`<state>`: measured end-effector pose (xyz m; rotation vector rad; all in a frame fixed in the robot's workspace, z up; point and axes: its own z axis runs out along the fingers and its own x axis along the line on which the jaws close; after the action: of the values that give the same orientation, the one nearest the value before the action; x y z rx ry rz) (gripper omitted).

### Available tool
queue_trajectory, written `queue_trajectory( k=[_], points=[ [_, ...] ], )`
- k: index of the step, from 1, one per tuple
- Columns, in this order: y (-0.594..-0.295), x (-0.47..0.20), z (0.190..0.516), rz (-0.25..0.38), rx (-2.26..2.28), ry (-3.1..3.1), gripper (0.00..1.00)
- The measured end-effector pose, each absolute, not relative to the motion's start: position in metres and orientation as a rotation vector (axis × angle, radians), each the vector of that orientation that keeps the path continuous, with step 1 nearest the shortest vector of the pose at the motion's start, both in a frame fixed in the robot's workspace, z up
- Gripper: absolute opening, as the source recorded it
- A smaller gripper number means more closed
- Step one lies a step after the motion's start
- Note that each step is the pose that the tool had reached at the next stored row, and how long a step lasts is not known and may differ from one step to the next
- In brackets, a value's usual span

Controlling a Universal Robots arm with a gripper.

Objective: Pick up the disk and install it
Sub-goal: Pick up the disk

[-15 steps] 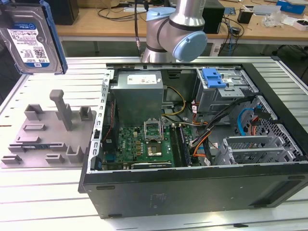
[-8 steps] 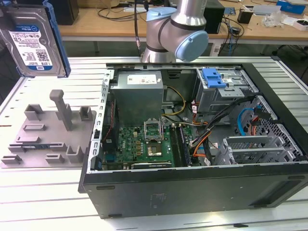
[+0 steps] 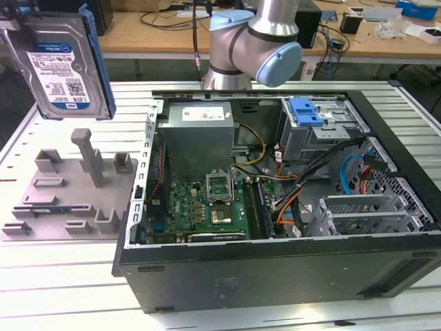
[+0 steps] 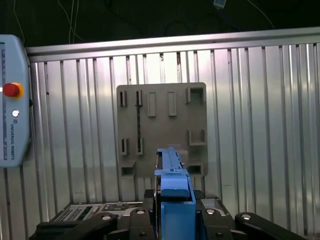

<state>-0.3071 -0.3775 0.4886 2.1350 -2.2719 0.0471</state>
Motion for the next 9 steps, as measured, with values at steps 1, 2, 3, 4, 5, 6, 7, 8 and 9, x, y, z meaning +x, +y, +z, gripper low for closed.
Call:
queue_trajectory(
  k=[1, 2, 3, 4, 5, 6, 7, 8, 9],
  points=[
    [-0.380, -0.304, 0.489, 0.047, 2.135, -2.272, 0.37],
    [-0.383, -0.300, 0.489, 0.047, 2.135, -2.272, 0.37],
    [-0.386, -0.295, 0.490, 0.047, 2.135, -2.272, 0.37],
    [-0.389, -0.291, 0.490, 0.047, 2.135, -2.272, 0.37],
    [-0.391, -0.287, 0.490, 0.047, 2.135, -2.272, 0.37],
    [-0.394, -0.282, 0.491, 0.047, 2.135, -2.272, 0.37],
    [-0.397, -0.278, 0.491, 0.047, 2.135, -2.272, 0.37],
    [-0.401, -0.271, 0.491, 0.046, 2.135, -2.272, 0.37],
    [-0.404, -0.266, 0.492, 0.046, 2.135, -2.272, 0.37]
  ],
)
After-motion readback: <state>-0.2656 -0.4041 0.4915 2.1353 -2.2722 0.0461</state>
